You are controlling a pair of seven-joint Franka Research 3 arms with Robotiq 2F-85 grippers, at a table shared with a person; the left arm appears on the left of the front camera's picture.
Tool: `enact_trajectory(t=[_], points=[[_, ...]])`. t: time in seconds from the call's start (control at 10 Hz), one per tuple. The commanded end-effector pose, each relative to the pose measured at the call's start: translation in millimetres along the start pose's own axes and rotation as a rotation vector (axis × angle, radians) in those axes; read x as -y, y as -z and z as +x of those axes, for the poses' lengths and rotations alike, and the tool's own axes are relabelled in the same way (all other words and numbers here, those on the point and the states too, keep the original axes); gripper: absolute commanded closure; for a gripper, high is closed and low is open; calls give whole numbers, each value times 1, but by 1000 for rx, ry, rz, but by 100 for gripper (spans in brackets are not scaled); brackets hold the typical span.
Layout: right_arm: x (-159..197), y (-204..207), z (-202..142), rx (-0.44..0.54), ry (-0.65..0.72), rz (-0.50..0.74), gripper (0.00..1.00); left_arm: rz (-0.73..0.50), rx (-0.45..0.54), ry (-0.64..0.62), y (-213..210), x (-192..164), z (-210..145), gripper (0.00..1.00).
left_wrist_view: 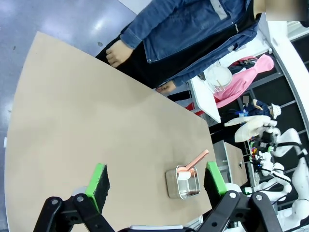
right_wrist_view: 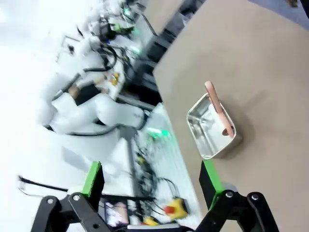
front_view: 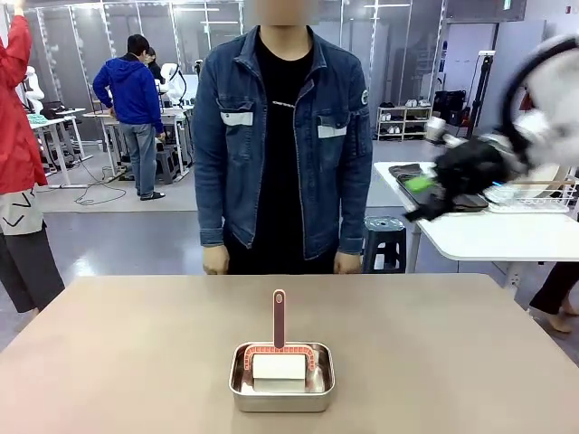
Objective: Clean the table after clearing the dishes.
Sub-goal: Place the Lint Roller back on top of the Airtight Container.
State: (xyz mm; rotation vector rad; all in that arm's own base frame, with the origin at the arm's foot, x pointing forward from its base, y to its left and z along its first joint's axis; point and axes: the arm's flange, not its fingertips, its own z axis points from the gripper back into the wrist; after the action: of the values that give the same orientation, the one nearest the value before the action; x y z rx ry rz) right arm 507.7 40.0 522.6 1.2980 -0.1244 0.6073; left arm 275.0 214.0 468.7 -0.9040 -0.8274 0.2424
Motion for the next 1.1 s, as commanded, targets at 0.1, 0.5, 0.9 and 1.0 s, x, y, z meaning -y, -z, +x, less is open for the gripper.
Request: enact_trajectory(t=[0.1, 0.5, 0.9, 1.0], points=[[27, -69, -105, 601, 328, 122, 0, -8, -4, 3, -2, 0, -1, 0], [60, -160, -270, 946, 581, 110, 0, -8, -4, 3, -2, 0, -1, 0], [80, -176, -323, 978, 620, 86, 0, -8, -4, 3, -2, 0, -1, 0], [80, -176, -323, 978, 620, 86, 0, -8, -4, 3, -2, 0, -1, 0]])
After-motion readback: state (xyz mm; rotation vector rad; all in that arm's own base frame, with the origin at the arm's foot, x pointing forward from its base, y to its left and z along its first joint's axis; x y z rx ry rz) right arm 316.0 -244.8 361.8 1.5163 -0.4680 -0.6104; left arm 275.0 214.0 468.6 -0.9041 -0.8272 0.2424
